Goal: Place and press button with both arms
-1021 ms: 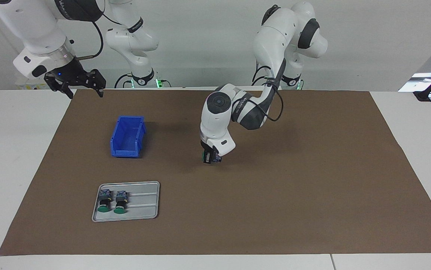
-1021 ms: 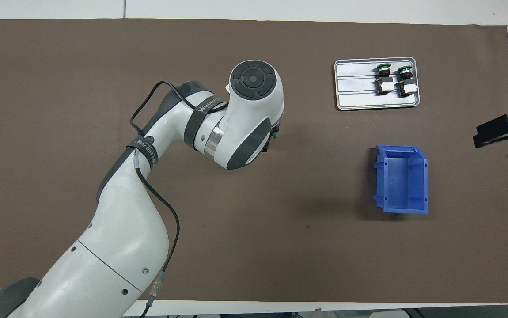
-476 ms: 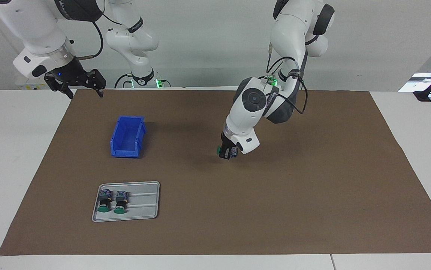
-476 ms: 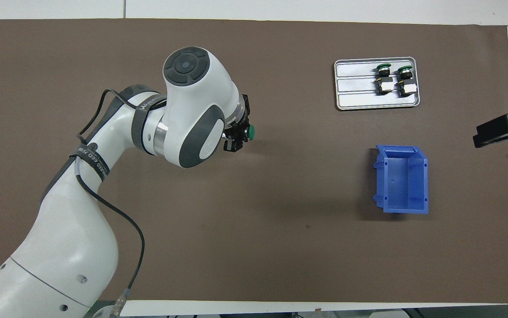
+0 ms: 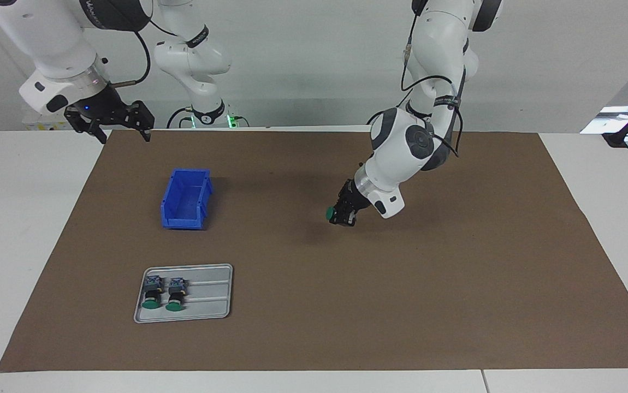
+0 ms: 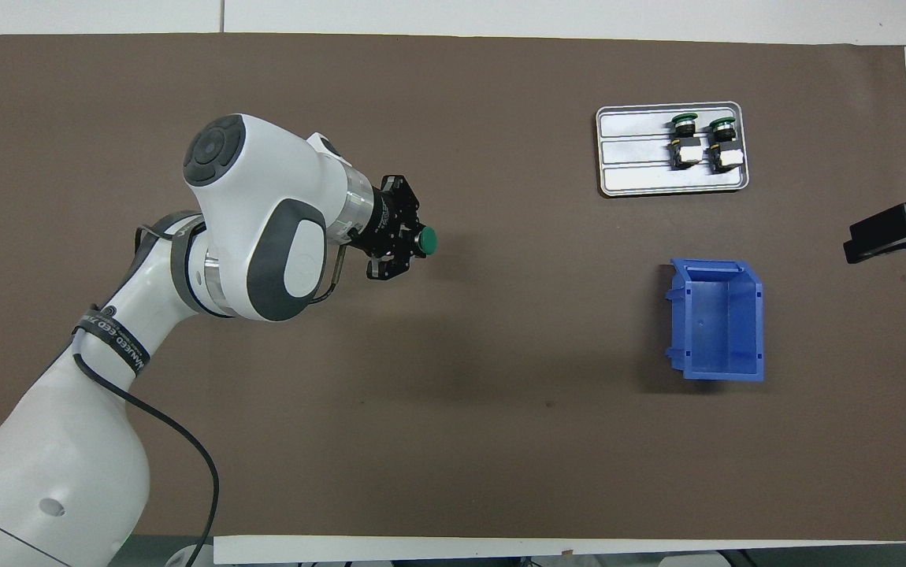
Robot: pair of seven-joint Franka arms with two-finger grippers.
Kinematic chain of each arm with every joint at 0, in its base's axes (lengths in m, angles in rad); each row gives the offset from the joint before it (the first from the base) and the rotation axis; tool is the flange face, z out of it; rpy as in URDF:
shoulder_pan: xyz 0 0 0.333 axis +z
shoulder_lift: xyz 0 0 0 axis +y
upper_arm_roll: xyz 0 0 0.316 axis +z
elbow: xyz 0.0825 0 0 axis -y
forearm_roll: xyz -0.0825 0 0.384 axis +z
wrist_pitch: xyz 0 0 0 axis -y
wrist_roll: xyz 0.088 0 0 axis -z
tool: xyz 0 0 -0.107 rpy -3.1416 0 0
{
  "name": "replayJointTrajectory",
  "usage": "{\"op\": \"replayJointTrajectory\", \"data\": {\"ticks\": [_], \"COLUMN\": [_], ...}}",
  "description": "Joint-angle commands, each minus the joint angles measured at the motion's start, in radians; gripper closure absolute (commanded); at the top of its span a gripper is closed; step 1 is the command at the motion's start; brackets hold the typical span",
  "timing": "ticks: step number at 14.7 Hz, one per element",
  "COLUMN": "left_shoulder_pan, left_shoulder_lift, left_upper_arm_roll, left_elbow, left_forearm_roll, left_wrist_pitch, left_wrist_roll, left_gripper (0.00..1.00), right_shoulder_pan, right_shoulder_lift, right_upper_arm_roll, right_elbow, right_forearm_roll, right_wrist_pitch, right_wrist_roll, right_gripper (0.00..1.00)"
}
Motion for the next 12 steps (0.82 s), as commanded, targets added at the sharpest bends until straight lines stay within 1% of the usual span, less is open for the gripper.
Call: {"op": "replayJointTrajectory", "data": {"ticks": [1,4,6,9,12], "left_shoulder_pan": [0.036,0.067,0.074,0.102,0.116], "left_shoulder_lift": [-0.045,-0.071,-0.089,-0.111,-0.104], "left_upper_arm_roll": [-0.003,-0.003,-0.002,-0.002,-0.002], "left_elbow": [-0.071,-0.128,-0.177,-0.235,-0.257], "left_forearm_roll": [-0.093,-0.236,-0.355,-0.504,-0.607], "left_wrist_pitch": [0.027,0.028,0.054,0.077,0.074], "left_wrist_roll": [0.143,0.309,0.429,0.515,0.61], "left_gripper": [0.95,0.95,0.95,0.95,0.95], "right_shoulder_pan": [-0.003,-0.003,-0.003,-0.003,-0.003], "right_shoulder_lift": [-0.023,-0.023,-0.023,-0.023,-0.023], "right_upper_arm_roll": [0.003,0.003,0.003,0.003,0.003], "right_elbow": [-0.026,-0.026,-0.026,-0.026,-0.026], "right_forearm_roll": [0.011,0.011,0.011,0.011,0.011], "right_wrist_pitch": [0.0,0.0,0.0,0.0,0.0], "right_wrist_roll": [0.013,0.013,0.013,0.013,0.013], "right_gripper": [0.01,0.01,0.01,0.01,0.01]}}
